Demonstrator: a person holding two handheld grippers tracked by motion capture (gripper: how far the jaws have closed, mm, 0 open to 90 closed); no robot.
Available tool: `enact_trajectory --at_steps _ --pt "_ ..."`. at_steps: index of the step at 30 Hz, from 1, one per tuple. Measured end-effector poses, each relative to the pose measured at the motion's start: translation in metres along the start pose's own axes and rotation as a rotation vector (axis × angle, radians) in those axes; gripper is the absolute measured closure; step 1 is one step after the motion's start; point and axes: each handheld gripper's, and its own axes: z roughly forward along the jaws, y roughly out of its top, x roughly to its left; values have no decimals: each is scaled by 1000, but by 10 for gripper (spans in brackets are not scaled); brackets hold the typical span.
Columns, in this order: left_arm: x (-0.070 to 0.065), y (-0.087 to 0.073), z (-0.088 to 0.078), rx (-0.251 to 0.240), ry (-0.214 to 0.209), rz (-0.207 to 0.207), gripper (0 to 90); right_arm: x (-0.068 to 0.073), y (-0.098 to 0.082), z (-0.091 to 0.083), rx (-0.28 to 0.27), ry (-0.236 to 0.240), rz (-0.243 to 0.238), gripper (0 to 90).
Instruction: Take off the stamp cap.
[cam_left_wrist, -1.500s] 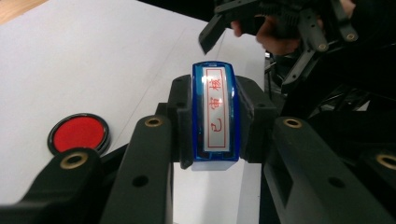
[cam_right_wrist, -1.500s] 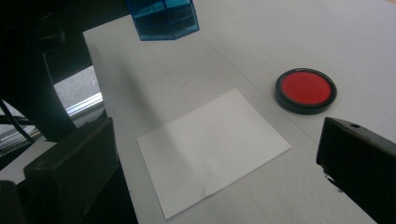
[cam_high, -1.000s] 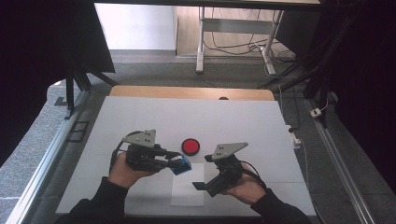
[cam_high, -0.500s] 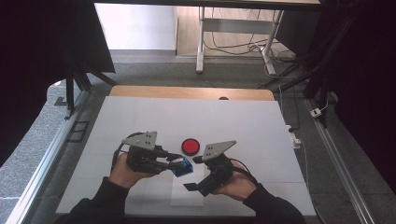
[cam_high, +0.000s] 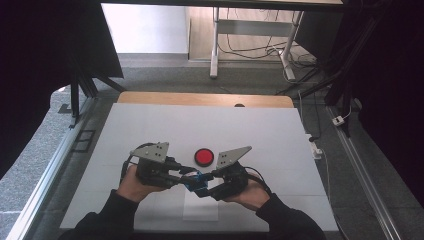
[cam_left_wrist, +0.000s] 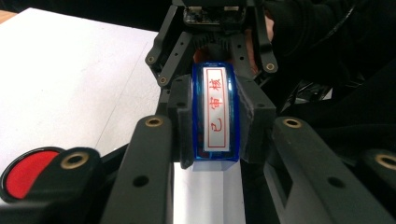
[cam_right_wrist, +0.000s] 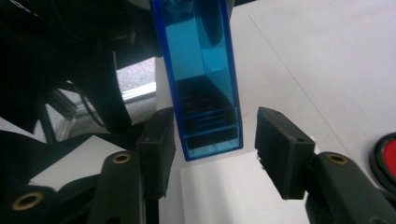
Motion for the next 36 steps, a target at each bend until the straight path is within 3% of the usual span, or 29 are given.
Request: enact_trajectory --at_steps 13,25,33,36 --pt "0 -1 -1 -19 -10 24 701 1 0 0 -24 64 -24 663" --pt "1 -2 -3 -48 -36 28 702 1 0 -2 -41 92 -27 690" --pt "-1 -1 -4 -47 -24 55 703 -1 0 -2 -44 128 29 694" --pt "-1 -1 -4 -46 -36 36 703 0 0 -2 -43 119 13 695"
